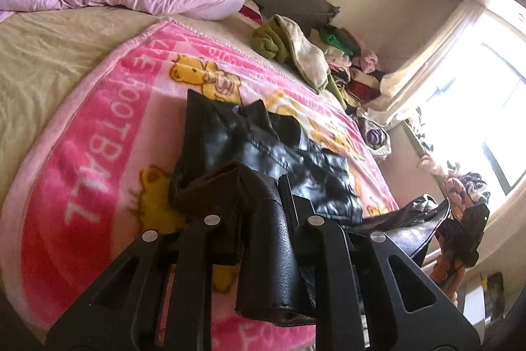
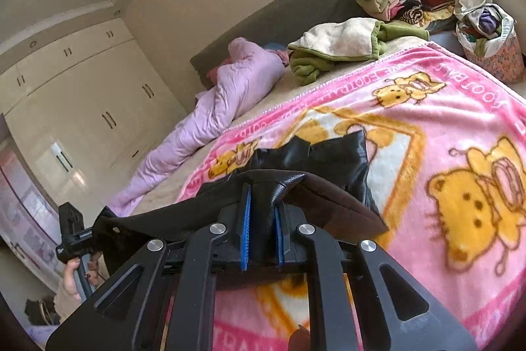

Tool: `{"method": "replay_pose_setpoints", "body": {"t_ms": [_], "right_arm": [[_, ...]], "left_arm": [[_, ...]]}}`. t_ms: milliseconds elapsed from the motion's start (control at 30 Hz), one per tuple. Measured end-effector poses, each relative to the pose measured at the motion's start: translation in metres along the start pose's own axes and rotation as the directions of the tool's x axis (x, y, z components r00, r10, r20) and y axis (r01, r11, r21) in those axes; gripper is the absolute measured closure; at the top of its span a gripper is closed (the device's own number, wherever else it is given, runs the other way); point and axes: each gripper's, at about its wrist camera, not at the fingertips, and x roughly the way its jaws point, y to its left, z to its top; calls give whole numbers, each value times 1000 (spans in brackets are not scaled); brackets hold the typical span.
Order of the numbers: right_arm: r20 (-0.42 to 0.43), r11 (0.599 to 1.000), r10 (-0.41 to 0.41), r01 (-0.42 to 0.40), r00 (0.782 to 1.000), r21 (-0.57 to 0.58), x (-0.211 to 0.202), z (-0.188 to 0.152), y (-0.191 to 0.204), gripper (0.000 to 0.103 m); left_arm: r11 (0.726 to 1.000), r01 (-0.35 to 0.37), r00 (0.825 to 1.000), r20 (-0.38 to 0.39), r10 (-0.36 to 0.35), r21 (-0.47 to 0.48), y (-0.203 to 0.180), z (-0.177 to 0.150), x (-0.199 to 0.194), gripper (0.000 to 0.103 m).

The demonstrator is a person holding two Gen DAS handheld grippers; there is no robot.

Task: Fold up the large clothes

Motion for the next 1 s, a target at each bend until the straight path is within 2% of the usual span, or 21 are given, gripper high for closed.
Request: {"method": "replay_pose_setpoints", "body": {"t_ms": [200,467,733,1000], "right_arm": [[5,999,-13,13,1000,39,28,20,-7,92],[-25,996,-54,55,998,74,68,43,-21,92],[-81,985,-101,111,992,131,112,54,-49,91],[-141,969,-168,190,976,159,148,54,-77,90]], "left_arm": [[998,-21,1000,9,22,-55,4,26,23,91],[986,-97,994,31,102,-138,9,52,64,89],[968,-148,987,33,158,-201,21,60,99,83],[954,-179,981,26,191,-239,35,63,124,82]]}}
